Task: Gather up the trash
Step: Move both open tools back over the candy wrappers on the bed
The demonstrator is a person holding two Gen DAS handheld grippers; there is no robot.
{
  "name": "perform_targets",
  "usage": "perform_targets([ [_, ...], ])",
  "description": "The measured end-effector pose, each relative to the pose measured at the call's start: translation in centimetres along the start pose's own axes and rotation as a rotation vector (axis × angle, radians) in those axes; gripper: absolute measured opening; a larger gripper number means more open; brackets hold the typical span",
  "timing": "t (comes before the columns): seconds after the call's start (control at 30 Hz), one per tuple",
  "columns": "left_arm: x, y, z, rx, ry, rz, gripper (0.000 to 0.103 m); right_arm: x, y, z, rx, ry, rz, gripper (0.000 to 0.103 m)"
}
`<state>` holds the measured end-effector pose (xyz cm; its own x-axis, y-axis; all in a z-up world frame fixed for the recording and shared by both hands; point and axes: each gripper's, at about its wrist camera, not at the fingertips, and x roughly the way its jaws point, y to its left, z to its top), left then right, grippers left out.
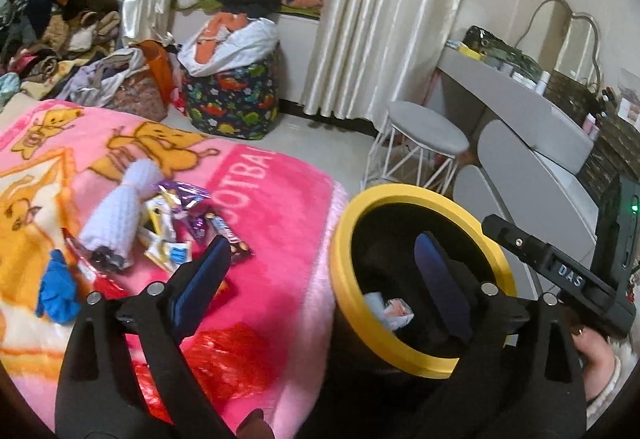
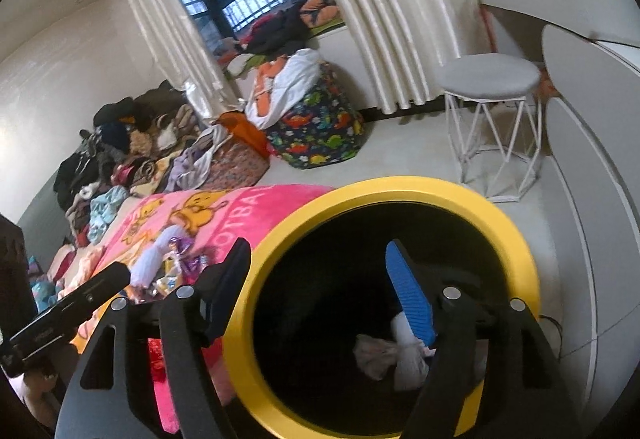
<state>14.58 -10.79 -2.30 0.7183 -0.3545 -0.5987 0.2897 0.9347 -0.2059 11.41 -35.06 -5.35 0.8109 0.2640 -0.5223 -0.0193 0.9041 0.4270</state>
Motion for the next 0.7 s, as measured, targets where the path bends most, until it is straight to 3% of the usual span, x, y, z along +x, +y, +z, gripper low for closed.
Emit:
perform_targets([
  [0.7, -3.1, 5.8, 0.8, -0.091, -0.069, 0.085, 0.087, 1.8, 8.2, -0.8, -0.157, 0.065, 0.113, 0.074],
])
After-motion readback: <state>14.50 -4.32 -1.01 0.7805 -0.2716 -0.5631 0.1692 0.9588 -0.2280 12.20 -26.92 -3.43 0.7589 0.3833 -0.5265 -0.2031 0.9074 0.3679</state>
